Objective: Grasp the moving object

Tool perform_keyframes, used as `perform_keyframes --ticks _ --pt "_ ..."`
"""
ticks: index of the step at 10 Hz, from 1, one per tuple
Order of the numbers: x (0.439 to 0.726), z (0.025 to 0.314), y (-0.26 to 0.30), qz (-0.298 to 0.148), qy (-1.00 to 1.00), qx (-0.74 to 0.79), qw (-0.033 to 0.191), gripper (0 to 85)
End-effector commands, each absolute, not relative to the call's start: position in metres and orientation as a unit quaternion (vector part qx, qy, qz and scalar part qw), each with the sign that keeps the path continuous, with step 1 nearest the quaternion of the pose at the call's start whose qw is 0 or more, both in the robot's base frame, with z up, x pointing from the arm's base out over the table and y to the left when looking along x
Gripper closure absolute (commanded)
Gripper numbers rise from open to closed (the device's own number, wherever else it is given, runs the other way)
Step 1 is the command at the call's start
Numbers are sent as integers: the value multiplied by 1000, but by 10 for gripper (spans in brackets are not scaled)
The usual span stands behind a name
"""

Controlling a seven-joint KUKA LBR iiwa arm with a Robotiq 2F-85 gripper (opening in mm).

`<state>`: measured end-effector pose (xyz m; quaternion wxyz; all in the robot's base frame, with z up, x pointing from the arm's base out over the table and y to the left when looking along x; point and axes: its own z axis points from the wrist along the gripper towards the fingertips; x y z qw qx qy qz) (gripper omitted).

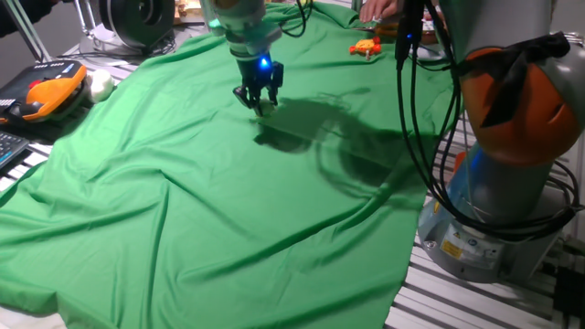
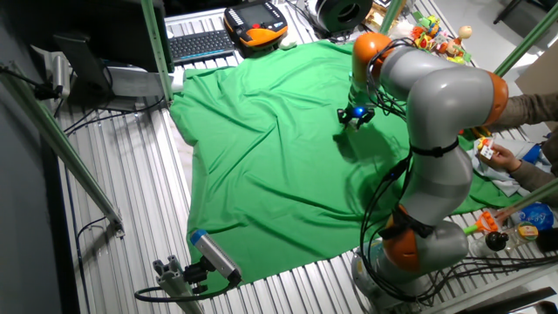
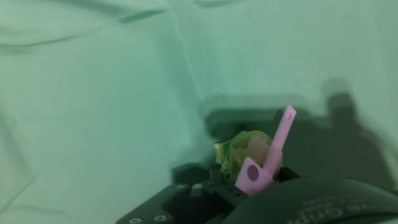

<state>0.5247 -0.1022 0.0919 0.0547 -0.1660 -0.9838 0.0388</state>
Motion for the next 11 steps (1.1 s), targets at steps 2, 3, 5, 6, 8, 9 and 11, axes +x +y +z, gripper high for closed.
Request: perform_keyframes --ticks 2,3,5,6,8,9,11 --pt "527 112 -95 44 -984 -166 56 850" --pt "527 121 -90 47 -984 -163 54 850" --pt "527 146 -79 44 -988 -141 52 850" --pt "525 155 -74 40 -988 -139 54 850" --pt "522 164 -64 40 -989 -137 51 850" --pt "522 163 -61 38 -990 -128 52 850" --pt "520 164 -55 32 -991 -120 58 850"
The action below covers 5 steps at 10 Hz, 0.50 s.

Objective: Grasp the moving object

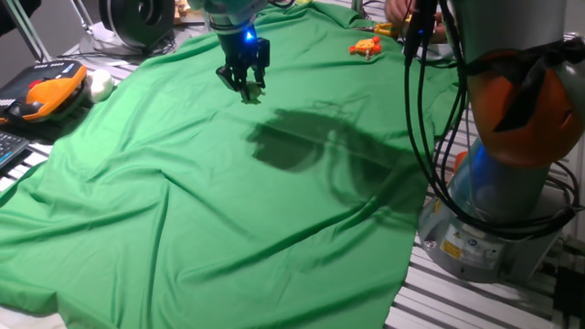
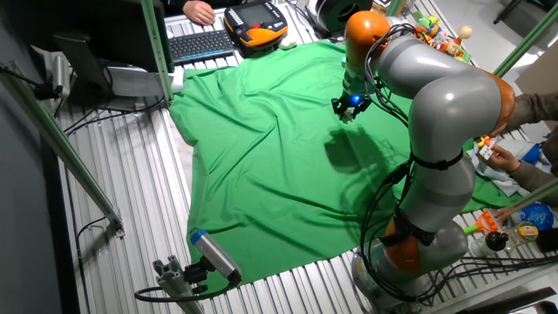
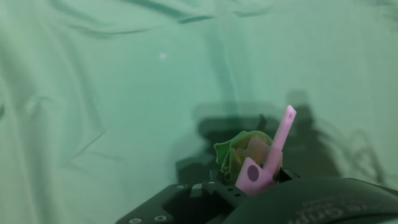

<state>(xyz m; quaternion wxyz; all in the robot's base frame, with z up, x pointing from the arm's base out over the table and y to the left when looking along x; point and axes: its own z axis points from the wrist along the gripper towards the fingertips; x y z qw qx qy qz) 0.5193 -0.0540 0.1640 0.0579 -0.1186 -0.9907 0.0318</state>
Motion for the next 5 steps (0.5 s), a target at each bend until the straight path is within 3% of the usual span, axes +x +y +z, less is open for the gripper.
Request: perform_keyframes --ticks 1,5 --pt "518 165 -50 31 -991 -113 59 850" --pt "510 170 -32 31 -995 -69 60 850"
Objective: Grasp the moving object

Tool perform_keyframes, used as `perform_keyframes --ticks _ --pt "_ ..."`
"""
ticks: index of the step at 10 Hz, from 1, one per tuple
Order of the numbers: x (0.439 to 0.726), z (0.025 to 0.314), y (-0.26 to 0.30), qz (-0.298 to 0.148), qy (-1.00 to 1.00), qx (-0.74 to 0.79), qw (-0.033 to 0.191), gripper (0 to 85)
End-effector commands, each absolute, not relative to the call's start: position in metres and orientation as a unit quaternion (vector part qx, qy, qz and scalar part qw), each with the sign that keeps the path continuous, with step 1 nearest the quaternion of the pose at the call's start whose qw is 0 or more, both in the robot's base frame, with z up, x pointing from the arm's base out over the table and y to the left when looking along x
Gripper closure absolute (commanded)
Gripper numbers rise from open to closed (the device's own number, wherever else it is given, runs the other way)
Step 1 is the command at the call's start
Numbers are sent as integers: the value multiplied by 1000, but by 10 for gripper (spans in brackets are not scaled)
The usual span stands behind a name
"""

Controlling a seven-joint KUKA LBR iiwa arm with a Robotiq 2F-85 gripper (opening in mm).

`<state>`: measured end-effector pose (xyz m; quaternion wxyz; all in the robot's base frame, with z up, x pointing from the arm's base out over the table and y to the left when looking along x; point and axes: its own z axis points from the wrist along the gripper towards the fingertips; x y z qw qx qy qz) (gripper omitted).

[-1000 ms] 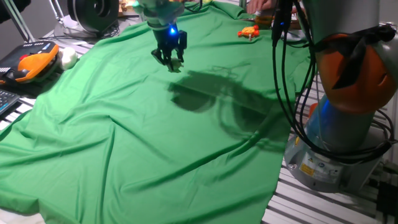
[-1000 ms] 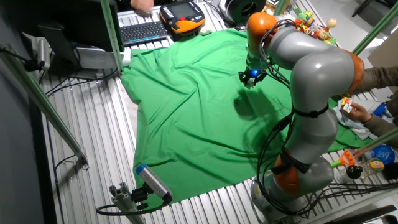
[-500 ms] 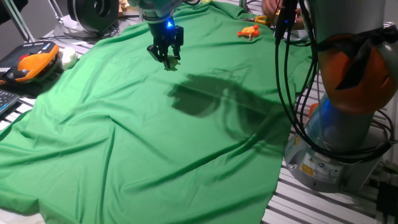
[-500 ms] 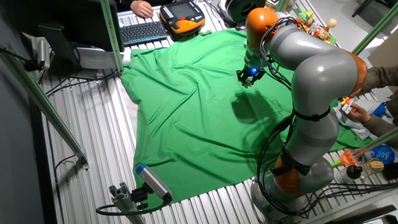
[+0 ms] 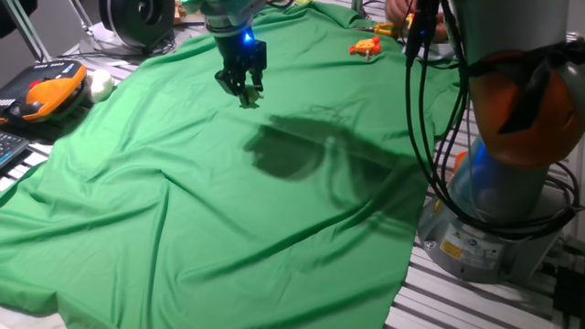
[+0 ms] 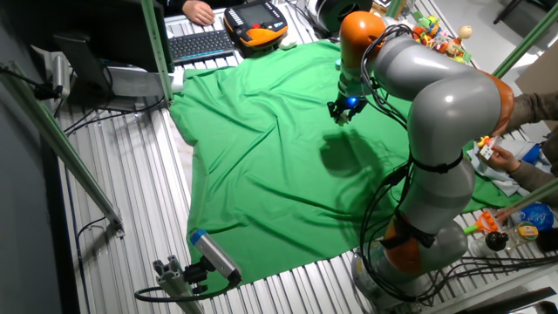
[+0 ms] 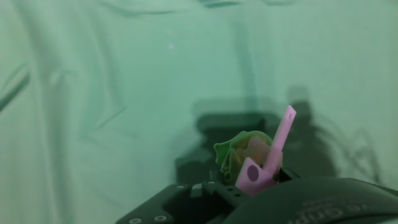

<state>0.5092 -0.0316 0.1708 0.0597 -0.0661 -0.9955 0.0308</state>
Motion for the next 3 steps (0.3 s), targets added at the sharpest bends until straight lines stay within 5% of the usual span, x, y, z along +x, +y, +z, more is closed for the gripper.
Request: perform_keyframes --ticks 1,3 --pt "507 172 -32 30 -996 -62 62 850" --pt "505 172 -31 30 -996 -53 63 850"
